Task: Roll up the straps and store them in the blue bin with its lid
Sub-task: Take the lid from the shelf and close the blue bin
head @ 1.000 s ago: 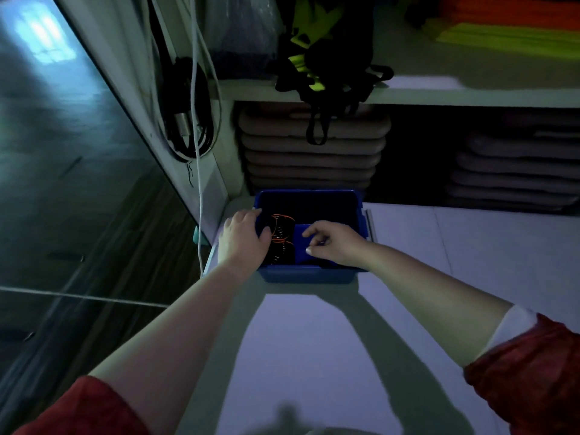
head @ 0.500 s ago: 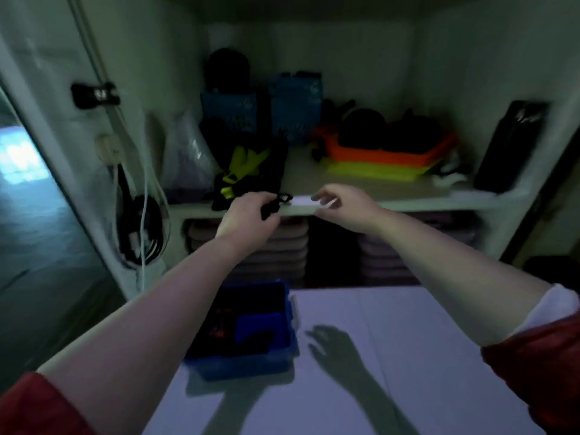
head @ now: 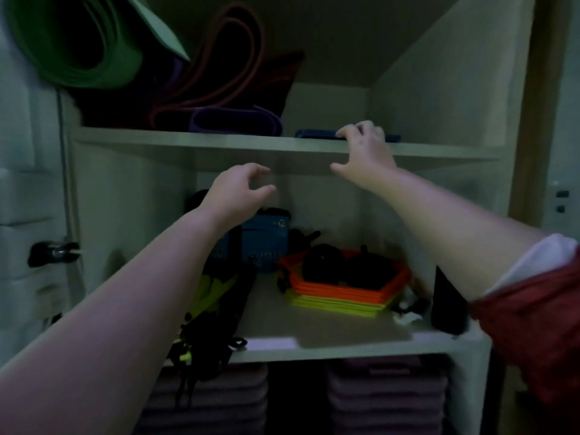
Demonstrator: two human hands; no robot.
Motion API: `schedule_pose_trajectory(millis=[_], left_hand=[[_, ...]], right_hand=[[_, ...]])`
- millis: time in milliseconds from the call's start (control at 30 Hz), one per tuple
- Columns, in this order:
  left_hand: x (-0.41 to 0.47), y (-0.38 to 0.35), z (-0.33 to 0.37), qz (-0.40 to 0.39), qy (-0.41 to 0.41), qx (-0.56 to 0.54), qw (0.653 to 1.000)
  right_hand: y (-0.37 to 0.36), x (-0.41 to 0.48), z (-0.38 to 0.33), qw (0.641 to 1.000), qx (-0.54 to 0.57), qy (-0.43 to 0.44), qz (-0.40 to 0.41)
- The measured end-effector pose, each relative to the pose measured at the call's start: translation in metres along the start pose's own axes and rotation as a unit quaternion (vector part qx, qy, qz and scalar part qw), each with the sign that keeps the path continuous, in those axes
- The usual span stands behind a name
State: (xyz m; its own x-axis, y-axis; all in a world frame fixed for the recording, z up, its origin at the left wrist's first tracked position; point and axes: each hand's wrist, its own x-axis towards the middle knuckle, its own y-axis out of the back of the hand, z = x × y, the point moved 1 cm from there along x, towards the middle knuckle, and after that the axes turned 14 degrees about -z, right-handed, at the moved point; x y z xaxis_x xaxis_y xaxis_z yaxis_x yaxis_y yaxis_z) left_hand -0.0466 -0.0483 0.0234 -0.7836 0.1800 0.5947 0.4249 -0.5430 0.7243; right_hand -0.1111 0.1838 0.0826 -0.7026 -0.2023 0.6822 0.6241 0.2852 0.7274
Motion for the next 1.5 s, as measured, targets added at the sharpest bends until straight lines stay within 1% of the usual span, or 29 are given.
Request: schedule_pose_trajectory(millis=[67,200,233,267,300,367,400,467,533,667,767,833,900,933,1000,1033,1100,1167,1267,1333,1433,1500], left_hand=[[0.009,0.001,0.001,0.001,-0.002,0.012,1.0],[0.019,0.002,0.0,0.016,-0.008,0.035,0.999],[0.019,0.002,-0.001,0.02,-0.009,0.037,0.999],[0.018,0.001,-0.002,0.022,-0.01,0.04,0.999],[0.016,0.0,-0.002,0.024,-0.012,0.044,0.999],[0.013,-0.003,-0.003,0.025,-0.016,0.055,0.998],[0.011,-0.004,-0.004,0.026,-0.016,0.059,0.998],[0.009,-0.005,-0.005,0.029,-0.013,0.057,0.998],[0.006,-0.004,-0.005,0.032,-0.009,0.049,0.998],[-0.001,0.003,-0.011,0.035,0.024,0.008,0.999],[-0.009,0.007,-0.015,0.031,0.043,-0.027,0.998],[-0.015,0.01,-0.016,0.026,0.05,-0.039,0.998],[-0.024,0.013,-0.015,0.013,0.058,-0.067,0.996],[-0.03,0.013,-0.014,0.006,0.059,-0.088,0.994],[-0.045,0.012,-0.016,0.005,0.058,-0.141,0.988],[-0.054,0.013,-0.019,0.022,0.059,-0.163,0.985],[-0.076,0.014,-0.029,0.055,0.069,-0.191,0.978],[-0.096,0.014,-0.04,0.051,0.08,-0.201,0.975],[-0.126,0.011,-0.05,-0.024,0.116,-0.202,0.972],[-0.143,0.009,-0.059,-0.062,0.13,-0.24,0.96],[-0.169,0.001,-0.085,-0.073,0.151,-0.291,0.942],[-0.187,-0.011,-0.107,-0.076,0.185,-0.292,0.935]], right_hand=[[0.0,0.024,0.004,0.998,-0.044,-0.018,-0.032],[-0.009,0.06,0.009,0.987,-0.096,-0.03,-0.128],[-0.011,0.065,0.008,0.985,-0.095,-0.033,-0.14],[-0.014,0.068,0.007,0.986,-0.094,-0.036,-0.133],[-0.014,0.069,0.005,0.989,-0.097,-0.033,-0.102],[-0.013,0.068,0.003,0.995,-0.103,-0.006,0.002],[-0.012,0.064,0.002,0.994,-0.098,0.022,0.05],[-0.011,0.05,-0.001,0.985,-0.089,0.093,0.112],[-0.01,0.029,-0.005,0.974,-0.069,0.15,0.154],[-0.003,-0.02,-0.006,0.948,-0.008,0.207,0.243],[0.016,-0.051,-0.004,0.922,0.092,0.228,0.3],[0.032,-0.066,-0.005,0.906,0.172,0.224,0.315],[0.039,-0.075,-0.01,0.906,0.247,0.207,0.276],[0.038,-0.077,-0.013,0.907,0.294,0.191,0.233],[0.029,-0.082,-0.022,0.901,0.389,0.148,0.122],[0.023,-0.084,-0.026,0.895,0.423,0.125,0.071],[0.009,-0.09,-0.031,0.884,0.458,0.095,-0.013],[-0.007,-0.098,-0.04,0.882,0.451,0.103,-0.087],[-0.034,-0.116,-0.069,0.873,0.437,0.136,-0.165],[-0.053,-0.127,-0.092,0.871,0.43,0.147,-0.187],[-0.091,-0.138,-0.12,0.869,0.417,0.147,-0.221],[-0.119,-0.148,-0.136,0.865,0.414,0.14,-0.246]])
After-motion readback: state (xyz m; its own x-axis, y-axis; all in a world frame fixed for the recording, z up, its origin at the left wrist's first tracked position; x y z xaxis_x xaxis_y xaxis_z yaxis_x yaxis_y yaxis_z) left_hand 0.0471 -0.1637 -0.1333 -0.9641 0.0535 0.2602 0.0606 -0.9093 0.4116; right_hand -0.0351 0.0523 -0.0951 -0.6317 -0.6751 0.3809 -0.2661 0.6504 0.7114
